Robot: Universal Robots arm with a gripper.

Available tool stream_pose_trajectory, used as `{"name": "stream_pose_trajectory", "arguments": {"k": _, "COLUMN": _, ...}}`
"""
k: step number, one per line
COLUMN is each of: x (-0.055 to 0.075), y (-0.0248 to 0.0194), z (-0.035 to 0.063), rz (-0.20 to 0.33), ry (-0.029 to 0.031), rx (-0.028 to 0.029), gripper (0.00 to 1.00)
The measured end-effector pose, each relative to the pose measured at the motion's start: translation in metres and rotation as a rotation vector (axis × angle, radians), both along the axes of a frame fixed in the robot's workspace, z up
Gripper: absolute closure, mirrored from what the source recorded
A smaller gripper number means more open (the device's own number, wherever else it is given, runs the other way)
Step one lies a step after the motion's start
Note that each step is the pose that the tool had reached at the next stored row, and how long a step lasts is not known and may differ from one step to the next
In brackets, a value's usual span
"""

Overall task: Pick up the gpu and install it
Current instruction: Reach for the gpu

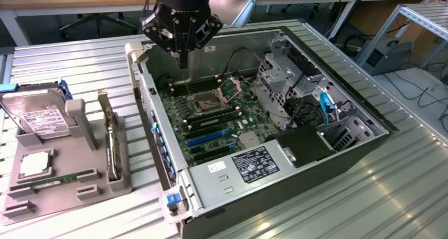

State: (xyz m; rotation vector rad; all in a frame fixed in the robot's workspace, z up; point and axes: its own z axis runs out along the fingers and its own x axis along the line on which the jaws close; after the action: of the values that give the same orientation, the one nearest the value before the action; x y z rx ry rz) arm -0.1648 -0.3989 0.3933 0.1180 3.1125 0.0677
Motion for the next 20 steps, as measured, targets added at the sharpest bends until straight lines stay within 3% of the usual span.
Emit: {"name": "stream_pose_trajectory", "arguments": {"k": 20, "x": -0.011, "y": 0.0, "z": 0.0, "rz": 0.0, "ry": 0.0001, "rx": -0.0001, "gripper": 0.89}}
